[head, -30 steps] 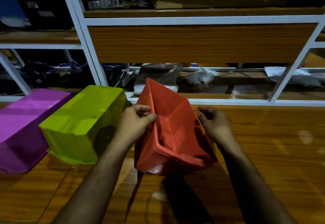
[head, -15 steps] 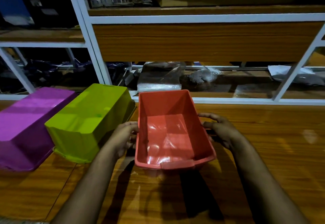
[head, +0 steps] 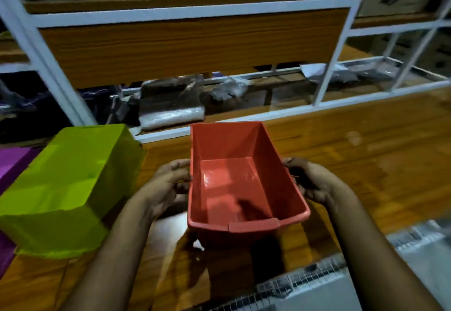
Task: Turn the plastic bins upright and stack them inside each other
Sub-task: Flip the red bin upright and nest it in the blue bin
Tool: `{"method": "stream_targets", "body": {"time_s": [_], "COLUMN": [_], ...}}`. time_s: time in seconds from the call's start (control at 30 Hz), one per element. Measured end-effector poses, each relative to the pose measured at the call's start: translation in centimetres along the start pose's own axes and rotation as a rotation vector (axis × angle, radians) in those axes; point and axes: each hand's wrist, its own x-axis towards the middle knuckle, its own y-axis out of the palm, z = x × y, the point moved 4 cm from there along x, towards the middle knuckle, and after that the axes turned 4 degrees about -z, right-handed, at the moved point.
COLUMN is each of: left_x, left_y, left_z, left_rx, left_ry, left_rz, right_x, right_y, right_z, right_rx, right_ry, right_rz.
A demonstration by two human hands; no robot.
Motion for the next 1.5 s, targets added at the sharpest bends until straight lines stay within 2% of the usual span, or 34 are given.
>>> {"method": "stream_targets", "body": {"time_s": [0.17, 0.3, 0.47, 0.67, 0.8, 1.13, 1.5], "left_x": [0.3, 0.6, 0.4, -1.9, -3.2, -1.4, 9.7], "left_y": [9.0, 17.9, 32.7, 52.7, 63.8, 84.4, 104.7], "left_z": [0.5, 2.2, 5.7, 10.4, 12.9, 11.6, 3.9], "left_rx": [0.013, 0.149, 0.199, 0.265, 0.289, 0.246, 0.18], "left_ry": [-0.053, -0.067, -0.097, -0.113, -0.151, -0.132, 0.03], "left_rz": [0.211, 0.347, 0.512, 0.714, 0.76, 0.862, 0.964], "right_x": [-5.7, -11.3, -19.2, -30.7, -36.6, -40.4, -35.6], "right_y": [-8.7, -16.5, -28.4, -44.4, -53.5, -70.3, -89.3], "right_z": [-2.0, -3.3, -4.3, -4.5, -3.5, 3.4, 19.9], "right_rx": [0.039, 0.167, 0.272, 0.244, 0.234, 0.278, 0.228], "right_ry": [-0.085, -0.148, -0.259, -0.331, -0.383, -0.539, -0.656], "right_rz": [-0.2, -0.323, -0.538, -0.668, -0.755, -0.902, -0.825]}}
